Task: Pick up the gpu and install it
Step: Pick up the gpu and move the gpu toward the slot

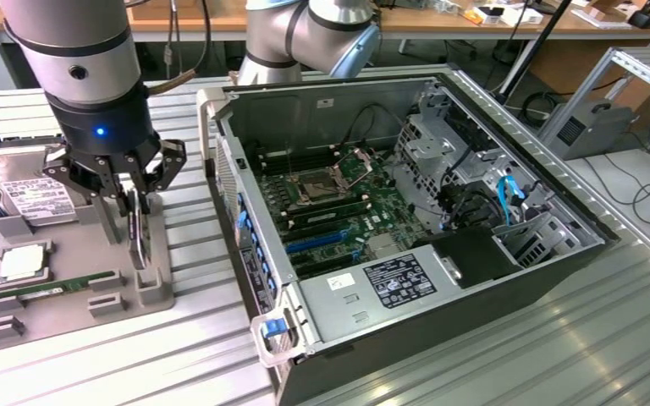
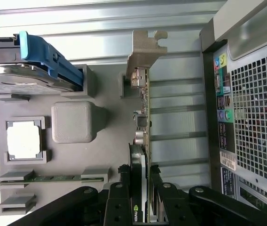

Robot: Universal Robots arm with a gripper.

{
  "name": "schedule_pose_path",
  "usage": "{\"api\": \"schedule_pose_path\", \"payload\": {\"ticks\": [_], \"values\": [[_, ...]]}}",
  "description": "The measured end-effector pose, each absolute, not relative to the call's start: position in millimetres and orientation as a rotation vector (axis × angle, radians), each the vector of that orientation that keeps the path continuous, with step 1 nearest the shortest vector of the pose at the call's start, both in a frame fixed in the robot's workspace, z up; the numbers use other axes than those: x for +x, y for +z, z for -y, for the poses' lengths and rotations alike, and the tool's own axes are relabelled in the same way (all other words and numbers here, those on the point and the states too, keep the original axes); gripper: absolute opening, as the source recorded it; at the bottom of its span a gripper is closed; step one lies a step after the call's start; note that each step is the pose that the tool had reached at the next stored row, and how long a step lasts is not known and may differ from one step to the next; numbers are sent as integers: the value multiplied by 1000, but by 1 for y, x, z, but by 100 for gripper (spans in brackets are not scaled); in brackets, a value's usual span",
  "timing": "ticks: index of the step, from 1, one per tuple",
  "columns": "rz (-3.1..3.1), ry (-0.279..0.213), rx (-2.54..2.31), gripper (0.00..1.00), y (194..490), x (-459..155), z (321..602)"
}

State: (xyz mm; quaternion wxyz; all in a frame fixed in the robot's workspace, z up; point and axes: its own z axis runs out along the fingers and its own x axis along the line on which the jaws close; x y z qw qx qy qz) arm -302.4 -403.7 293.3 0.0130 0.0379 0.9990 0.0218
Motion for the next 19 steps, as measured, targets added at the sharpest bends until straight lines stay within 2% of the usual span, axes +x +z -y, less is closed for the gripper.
{"api": "schedule_pose_path", "payload": {"ticks": [19], "values": [[-3112,68,118,27,304,-302,404]]}}
